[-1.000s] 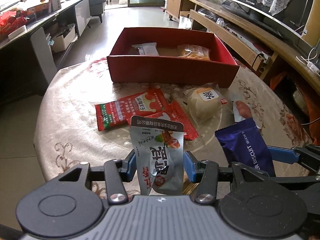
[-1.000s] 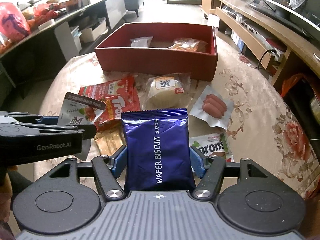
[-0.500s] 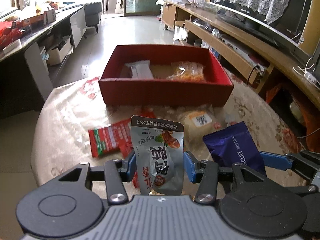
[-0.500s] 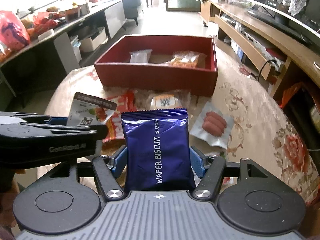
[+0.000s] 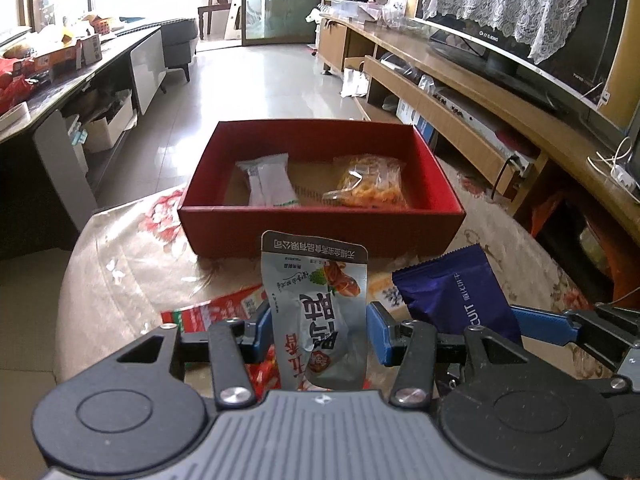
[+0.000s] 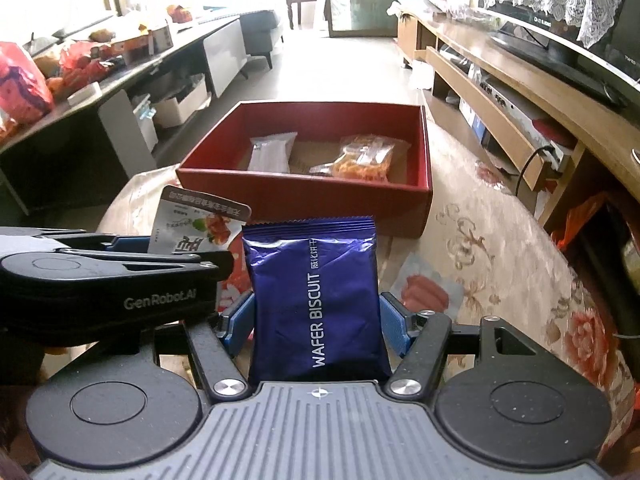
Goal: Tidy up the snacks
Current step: 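Carry the jerky pouch and wafer packet over the red box with both grippers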
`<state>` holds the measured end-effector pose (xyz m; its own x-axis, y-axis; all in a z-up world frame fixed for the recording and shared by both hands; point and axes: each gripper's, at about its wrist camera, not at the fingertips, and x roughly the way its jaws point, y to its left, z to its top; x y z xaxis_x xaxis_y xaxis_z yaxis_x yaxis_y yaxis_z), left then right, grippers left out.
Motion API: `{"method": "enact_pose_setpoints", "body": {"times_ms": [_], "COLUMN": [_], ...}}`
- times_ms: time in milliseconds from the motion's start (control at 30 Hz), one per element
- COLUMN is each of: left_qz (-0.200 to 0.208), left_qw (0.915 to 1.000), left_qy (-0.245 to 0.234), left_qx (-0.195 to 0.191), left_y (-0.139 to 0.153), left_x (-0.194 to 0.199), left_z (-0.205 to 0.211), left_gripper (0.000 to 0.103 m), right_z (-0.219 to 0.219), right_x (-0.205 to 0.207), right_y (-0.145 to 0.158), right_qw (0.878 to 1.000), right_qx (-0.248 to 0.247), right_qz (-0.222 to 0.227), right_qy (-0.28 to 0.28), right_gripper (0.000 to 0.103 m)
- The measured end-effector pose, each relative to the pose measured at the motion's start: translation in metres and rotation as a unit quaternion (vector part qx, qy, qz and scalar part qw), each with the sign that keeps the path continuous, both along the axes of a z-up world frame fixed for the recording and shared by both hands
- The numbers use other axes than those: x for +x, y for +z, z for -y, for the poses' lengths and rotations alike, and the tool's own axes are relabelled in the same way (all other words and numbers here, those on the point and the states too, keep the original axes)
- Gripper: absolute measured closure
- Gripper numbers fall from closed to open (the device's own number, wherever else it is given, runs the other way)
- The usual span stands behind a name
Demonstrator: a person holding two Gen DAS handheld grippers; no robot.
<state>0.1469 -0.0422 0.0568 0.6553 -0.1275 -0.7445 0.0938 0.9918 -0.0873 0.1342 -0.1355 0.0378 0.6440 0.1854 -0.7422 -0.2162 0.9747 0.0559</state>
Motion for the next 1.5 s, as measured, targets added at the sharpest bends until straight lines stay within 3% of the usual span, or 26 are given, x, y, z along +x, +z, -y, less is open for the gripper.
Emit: {"method": "enact_pose_setpoints", "body": {"times_ms": [600,1500], "left_qz": [0.008,0.018], "left_qw": [0.9992,0.9981], "left_qy": [0.034,0.059], "left_qx": [-0.022,0.001], "left_y": [0.009,0.006], "left_x": [0.054,0.127], "left_z": [-0.009,-0.004], "left_gripper": [0.054,0.054], "right_z": [0.011,0.023], "right_x": [0.043,0.126], "right_y": [0.008,0.008], "right_qw": [1.000,0.997], "right_qx": [0.010,0.023], "right_qz": [0.009,0.013], "right_qy": [-0.022,-0.068], "right_gripper": [0.032,0.031]}}
